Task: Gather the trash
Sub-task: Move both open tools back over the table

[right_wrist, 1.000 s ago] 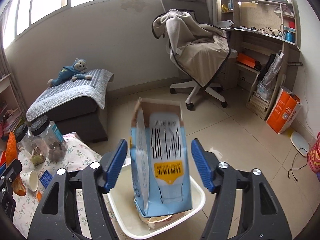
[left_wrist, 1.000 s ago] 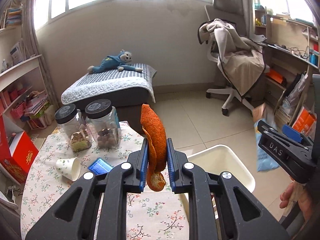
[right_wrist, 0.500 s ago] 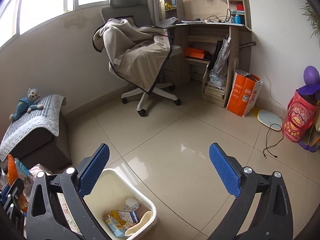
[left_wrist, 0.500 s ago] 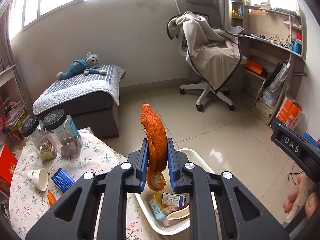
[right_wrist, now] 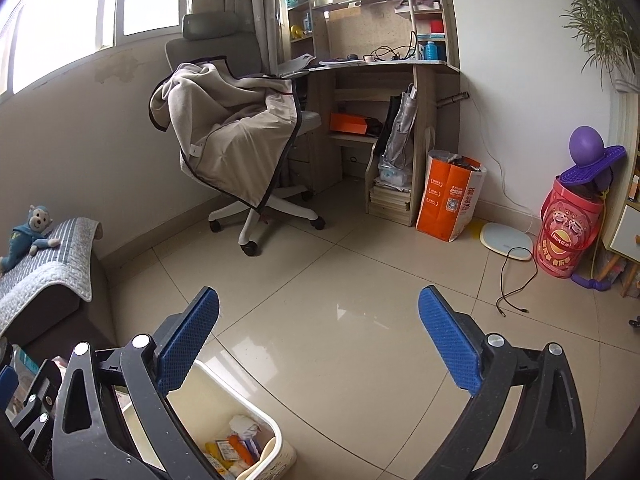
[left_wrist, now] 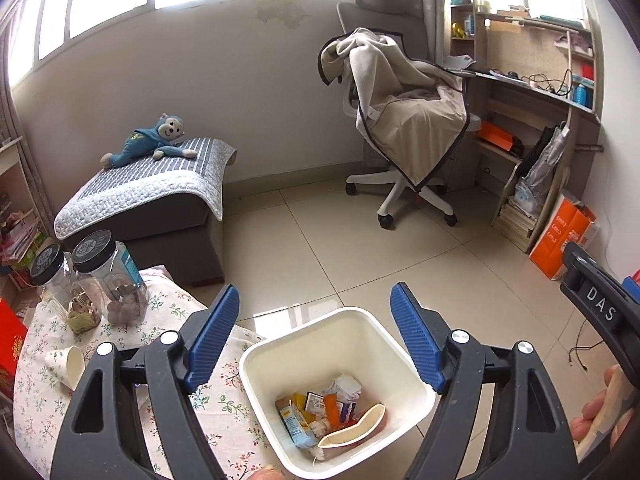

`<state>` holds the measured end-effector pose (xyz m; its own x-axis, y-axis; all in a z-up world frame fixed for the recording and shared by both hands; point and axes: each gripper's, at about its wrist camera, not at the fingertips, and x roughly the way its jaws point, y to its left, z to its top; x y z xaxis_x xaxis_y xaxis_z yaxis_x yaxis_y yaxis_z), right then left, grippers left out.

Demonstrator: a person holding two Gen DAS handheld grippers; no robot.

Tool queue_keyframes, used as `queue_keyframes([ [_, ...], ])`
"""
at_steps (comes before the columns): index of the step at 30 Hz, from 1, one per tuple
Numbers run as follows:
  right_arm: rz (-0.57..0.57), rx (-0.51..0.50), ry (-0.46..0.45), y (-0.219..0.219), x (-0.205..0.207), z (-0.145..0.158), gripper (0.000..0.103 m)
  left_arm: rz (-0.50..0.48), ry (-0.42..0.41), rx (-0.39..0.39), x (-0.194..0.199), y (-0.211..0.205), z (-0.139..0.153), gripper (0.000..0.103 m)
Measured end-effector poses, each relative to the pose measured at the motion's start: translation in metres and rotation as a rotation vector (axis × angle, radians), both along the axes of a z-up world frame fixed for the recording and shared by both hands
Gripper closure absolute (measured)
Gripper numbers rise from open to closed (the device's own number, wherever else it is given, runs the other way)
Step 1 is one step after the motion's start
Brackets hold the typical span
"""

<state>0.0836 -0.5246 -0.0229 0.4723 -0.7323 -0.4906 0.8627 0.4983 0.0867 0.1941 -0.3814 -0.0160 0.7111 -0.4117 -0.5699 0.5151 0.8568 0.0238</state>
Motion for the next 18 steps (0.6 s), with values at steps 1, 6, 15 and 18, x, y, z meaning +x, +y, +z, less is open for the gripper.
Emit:
queue_keyframes([
  [1,0.004,-0.006,0.000,0.003,0.001,0.001,0.007,0.010,0.002,-0.002,0.001,0.004,0.000,0.026],
  [6,0.047,-0.035,0.022,0.021,0.010,0.003,0.007,0.044,-0.003,0.003,0.003,0.026,0.000,0.020],
  [15,0.221,-0.090,0.092,0.081,0.046,0.003,0.007,0.153,-0.016,0.037,0.012,0.084,-0.006,0.015],
  [18,0.270,-0.089,0.096,0.100,0.058,0.005,0.007,0.220,0.010,0.043,0.024,0.109,-0.011,0.015],
])
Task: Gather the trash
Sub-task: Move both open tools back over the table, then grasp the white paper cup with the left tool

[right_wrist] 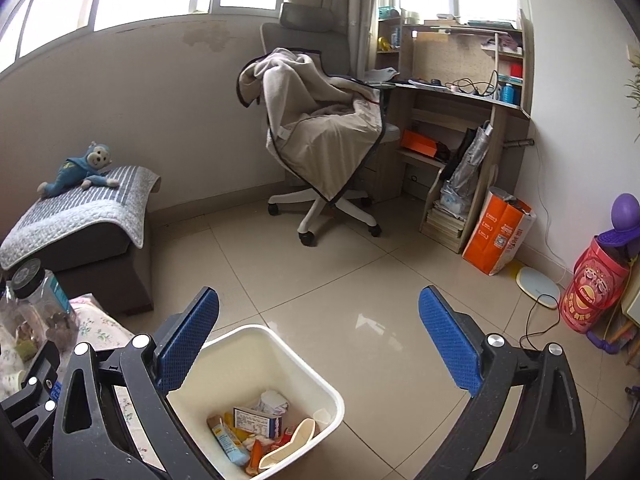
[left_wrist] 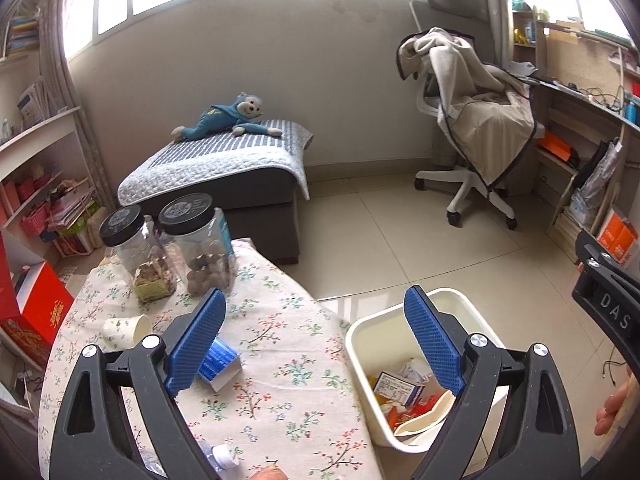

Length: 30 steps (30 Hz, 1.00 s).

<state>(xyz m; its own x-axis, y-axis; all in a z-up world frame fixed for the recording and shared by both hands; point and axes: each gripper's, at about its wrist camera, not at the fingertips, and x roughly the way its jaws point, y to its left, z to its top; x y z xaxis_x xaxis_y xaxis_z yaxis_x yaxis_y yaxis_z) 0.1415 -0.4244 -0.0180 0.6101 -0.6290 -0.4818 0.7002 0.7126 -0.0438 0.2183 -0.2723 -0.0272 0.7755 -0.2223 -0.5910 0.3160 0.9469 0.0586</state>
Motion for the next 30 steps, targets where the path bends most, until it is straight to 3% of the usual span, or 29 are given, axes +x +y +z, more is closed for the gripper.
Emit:
queue_keyframes([
  [5,0.081,0.006,0.023,0.032,0.026,-0.001,0.007,0.130,0.083,-0.009,0.029,0.049,-0.015,0.014],
  [14,0.266,-0.028,0.096,0.104,0.076,-0.013,0.007,0.481,0.285,-0.099,0.108,0.161,-0.063,0.013],
  [17,0.317,-0.045,0.138,0.120,0.092,-0.021,0.007,0.621,0.383,-0.212,0.135,0.206,-0.085,0.013],
  [23,0.396,-0.053,0.233,0.139,0.119,-0.041,0.007,0.893,0.641,-0.527,0.174,0.282,-0.151,0.013],
  [25,0.411,-0.069,0.277,0.143,0.128,-0.051,0.007,0.926,0.699,-0.596,0.182,0.290,-0.170,0.013],
  [29,0.459,-0.137,0.353,0.154,0.144,-0.069,0.007,0.931,0.770,-0.659,0.195,0.292,-0.191,0.013],
  [30,0.479,-0.179,0.368,0.158,0.145,-0.073,0.007,0.926,0.771,-0.659,0.196,0.292,-0.192,0.018],
])
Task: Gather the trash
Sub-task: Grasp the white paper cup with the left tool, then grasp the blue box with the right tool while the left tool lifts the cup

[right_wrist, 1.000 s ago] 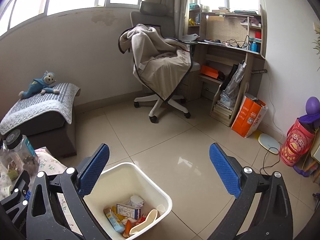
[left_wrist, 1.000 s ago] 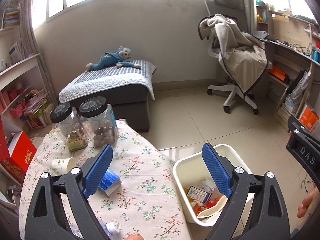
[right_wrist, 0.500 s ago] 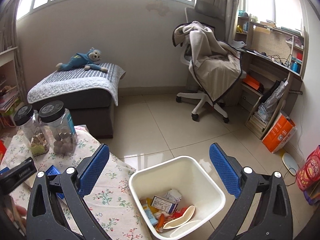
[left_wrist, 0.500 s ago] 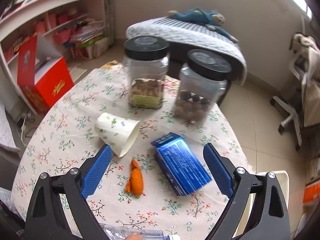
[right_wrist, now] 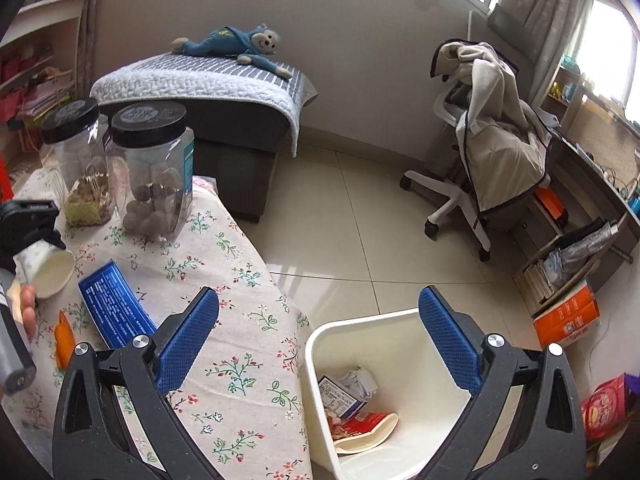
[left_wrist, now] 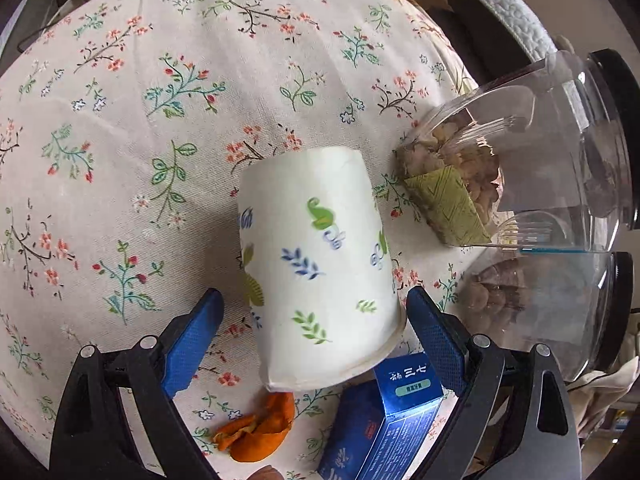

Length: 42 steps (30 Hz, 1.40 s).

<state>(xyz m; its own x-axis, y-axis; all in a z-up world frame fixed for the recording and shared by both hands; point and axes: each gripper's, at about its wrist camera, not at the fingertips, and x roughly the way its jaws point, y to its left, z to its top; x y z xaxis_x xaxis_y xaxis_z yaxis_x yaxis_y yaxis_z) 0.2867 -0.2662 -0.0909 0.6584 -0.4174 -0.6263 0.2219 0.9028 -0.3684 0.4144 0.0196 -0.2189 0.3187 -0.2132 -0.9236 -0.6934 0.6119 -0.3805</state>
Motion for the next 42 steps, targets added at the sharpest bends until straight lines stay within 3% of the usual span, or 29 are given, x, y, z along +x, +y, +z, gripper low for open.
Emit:
queue_keyframes([
  [1,0.017,-0.037,0.007,0.003,0.001,-0.005,0.007,-0.026,-0.013,0.012,0.001,-0.001,0.002,0.035],
  [2,0.022,-0.051,0.021,0.004,0.003,-0.009,0.007,-0.073,-0.029,0.033,0.003,-0.004,0.005,0.043],
  [4,0.060,0.036,0.076,0.004,0.010,-0.017,0.007,-0.160,-0.058,0.062,0.001,-0.008,0.010,0.049],
  [8,0.169,0.196,0.186,0.020,0.027,-0.036,0.007,-0.302,-0.108,0.099,-0.015,-0.004,0.030,0.052],
  [11,0.271,0.255,0.258,0.045,0.041,-0.048,0.007,-0.439,-0.176,0.194,-0.029,0.005,0.060,0.052],
  [15,0.410,0.230,0.366,0.082,0.065,-0.072,0.007,-0.582,-0.283,0.342,-0.054,0.021,0.095,0.052],
  [20,0.535,0.249,0.503,0.103,0.089,-0.108,0.007,-0.669,-0.359,0.419,-0.063,0.039,0.101,0.052],
  [21,0.549,0.254,0.530,0.106,0.093,-0.114,0.010,-0.679,-0.356,0.432,-0.062,0.040,0.098,0.052],
  [23,0.567,0.294,0.581,0.109,0.100,-0.124,0.028,-0.716,-0.342,0.462,-0.063,0.038,0.092,0.052],
  [24,0.564,0.319,0.576,0.109,0.103,-0.123,0.031,-0.735,-0.334,0.483,-0.063,0.035,0.089,0.052],
  [26,0.554,0.343,0.558,0.108,0.106,-0.119,0.050,-0.756,-0.326,0.510,-0.065,0.033,0.087,0.052],
  [29,0.517,0.393,0.523,0.105,0.107,-0.112,0.051,-0.769,-0.324,0.520,-0.075,0.035,0.082,0.052],
  [34,0.482,0.404,0.385,0.101,0.084,-0.083,0.052,-0.764,-0.318,0.555,-0.084,0.040,0.080,0.052],
  [42,0.365,0.421,0.170,0.085,0.028,-0.001,0.051,-0.682,-0.395,0.529,-0.112,0.055,0.127,0.052],
])
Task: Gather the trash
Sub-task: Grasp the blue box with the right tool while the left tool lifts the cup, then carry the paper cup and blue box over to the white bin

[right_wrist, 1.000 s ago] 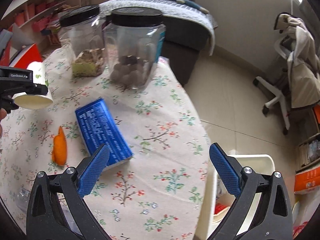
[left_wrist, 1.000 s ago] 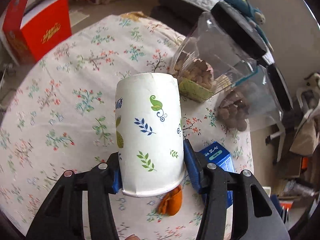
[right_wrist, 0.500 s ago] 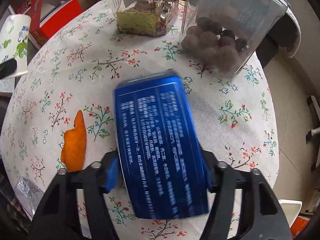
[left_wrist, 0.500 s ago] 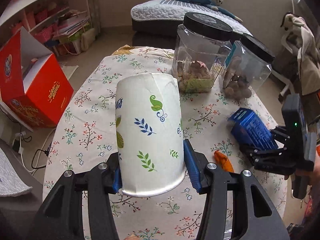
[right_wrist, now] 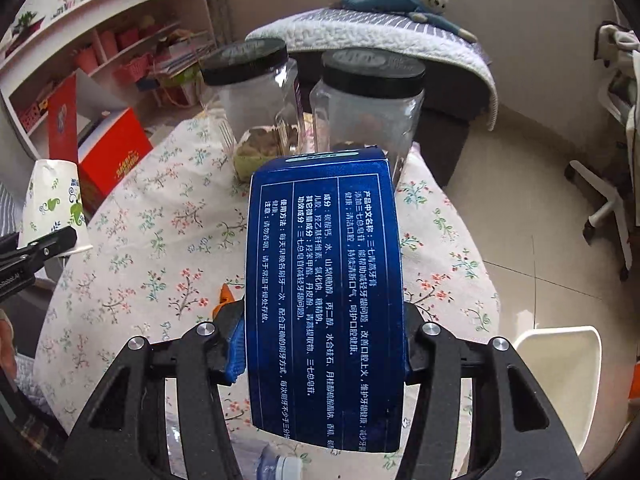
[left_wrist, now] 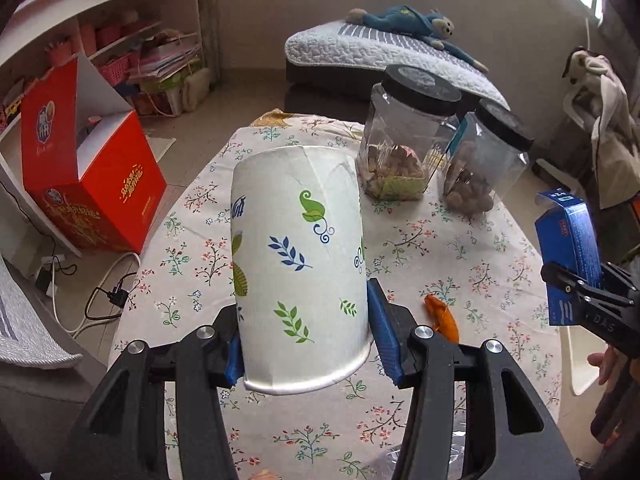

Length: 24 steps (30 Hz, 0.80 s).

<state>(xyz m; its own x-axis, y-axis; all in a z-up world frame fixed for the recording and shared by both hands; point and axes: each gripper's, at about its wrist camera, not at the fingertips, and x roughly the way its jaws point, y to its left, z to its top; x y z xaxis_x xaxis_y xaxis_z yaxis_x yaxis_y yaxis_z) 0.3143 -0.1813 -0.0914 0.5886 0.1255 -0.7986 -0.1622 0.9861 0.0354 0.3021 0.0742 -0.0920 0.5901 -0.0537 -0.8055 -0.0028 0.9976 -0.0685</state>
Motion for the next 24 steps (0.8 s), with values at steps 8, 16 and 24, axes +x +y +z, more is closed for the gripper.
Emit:
queue_keyframes([
  [8,-0.212,0.055,-0.162,-0.011,-0.055,0.051,0.051,-0.021,-0.155,-0.008,-0.030,-0.026,0.052,0.051],
  [16,-0.382,-0.014,-0.298,-0.027,-0.078,0.050,0.051,0.005,-0.265,0.049,-0.051,-0.053,0.063,0.051],
  [24,-0.444,-0.058,-0.392,-0.041,-0.091,0.062,0.051,0.015,-0.369,0.131,-0.060,-0.080,0.068,0.050],
])
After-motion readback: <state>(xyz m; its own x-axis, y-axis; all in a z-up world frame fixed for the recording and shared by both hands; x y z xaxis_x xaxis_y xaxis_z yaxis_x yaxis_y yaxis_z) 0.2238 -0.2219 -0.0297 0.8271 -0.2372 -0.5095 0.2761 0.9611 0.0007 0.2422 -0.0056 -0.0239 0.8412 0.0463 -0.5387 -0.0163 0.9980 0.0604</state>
